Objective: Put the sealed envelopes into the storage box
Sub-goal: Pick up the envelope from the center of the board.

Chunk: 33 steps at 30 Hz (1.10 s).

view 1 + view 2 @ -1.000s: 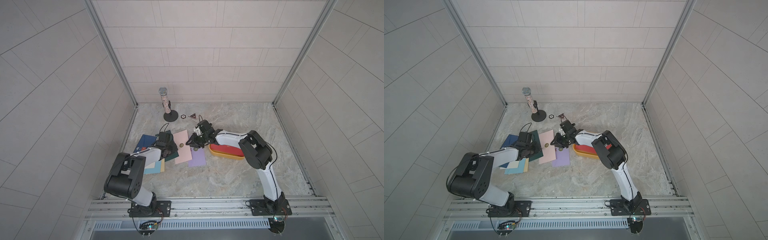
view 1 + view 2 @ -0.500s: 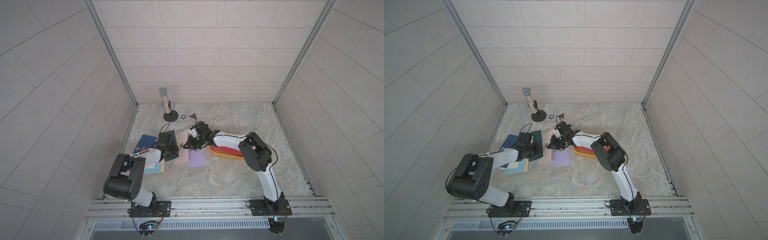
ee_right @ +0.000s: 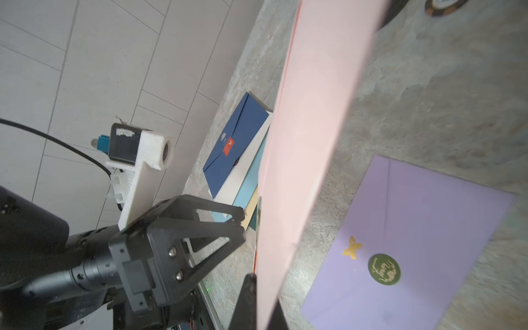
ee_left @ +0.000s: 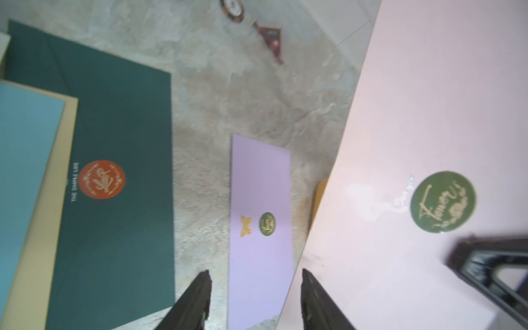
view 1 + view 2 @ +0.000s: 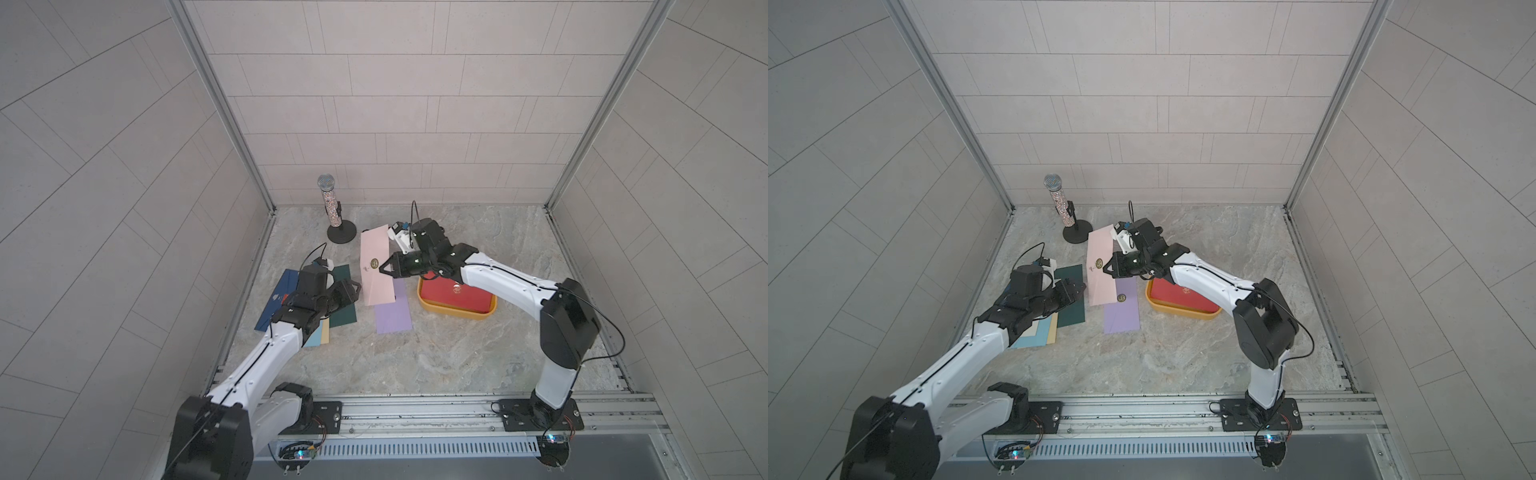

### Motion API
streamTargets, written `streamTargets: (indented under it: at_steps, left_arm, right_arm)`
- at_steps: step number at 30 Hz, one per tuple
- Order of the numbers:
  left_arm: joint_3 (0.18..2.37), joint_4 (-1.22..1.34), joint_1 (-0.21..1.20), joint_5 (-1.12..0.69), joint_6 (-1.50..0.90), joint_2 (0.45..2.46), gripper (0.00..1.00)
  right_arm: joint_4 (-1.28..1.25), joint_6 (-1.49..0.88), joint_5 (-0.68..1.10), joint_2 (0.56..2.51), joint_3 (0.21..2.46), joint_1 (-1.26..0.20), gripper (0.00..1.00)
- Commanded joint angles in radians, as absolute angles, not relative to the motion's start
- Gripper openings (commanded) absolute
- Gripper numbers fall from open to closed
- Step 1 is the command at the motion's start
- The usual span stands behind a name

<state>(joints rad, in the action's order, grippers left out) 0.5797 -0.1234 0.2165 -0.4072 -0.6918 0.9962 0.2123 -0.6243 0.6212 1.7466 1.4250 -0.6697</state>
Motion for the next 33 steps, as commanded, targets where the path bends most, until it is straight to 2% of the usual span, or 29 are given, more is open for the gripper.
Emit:
streamTargets:
  at_steps: [1, 4, 9, 14, 18, 22, 24, 27, 33]
  left_arm:
    - [0.582, -0.039, 0.221, -0.539, -0.732, 0.917, 0.6]
    - [0.572, 0.085, 0.221, -0.672, -0.792, 0.869, 0.64]
    - [0.587, 0.297, 0.23, -0.879, -0.911, 0.873, 0.65]
    - [0.616, 0.313, 0.265, -0.932, -0.924, 0.877, 0.63]
    - [0.624, 0.316, 0.309, -0.931, -0.927, 0.866, 0.53]
    - [0.625, 0.296, 0.318, -0.923, -0.927, 0.85, 0.3]
    - [0.627, 0.276, 0.319, -0.912, -0.92, 0.838, 0.22]
    - [0.642, 0.218, 0.318, -0.899, -0.885, 0.828, 0.2]
    - [0.657, 0.194, 0.318, -0.919, -0.87, 0.825, 0.22]
  right_arm:
    - [0.22, -0.541, 0.684, 1.639, 1.336, -0.645, 0.0]
    - [0.138, -0.541, 0.779, 1.518, 1.234, -0.628, 0.0]
    - [-0.002, -0.619, 0.923, 1.379, 1.108, -0.62, 0.0]
    - [-0.249, -0.817, 1.018, 1.339, 1.027, -0.619, 0.0]
    - [-0.231, -0.812, 1.029, 1.348, 1.031, -0.618, 0.0]
    - [-0.206, -0.791, 1.029, 1.349, 1.033, -0.618, 0.0]
    - [-0.164, -0.76, 1.031, 1.349, 1.041, -0.619, 0.0]
    - [-0.076, -0.694, 1.032, 1.345, 1.056, -0.618, 0.0]
    - [0.007, -0.621, 1.034, 1.326, 1.063, -0.619, 0.0]
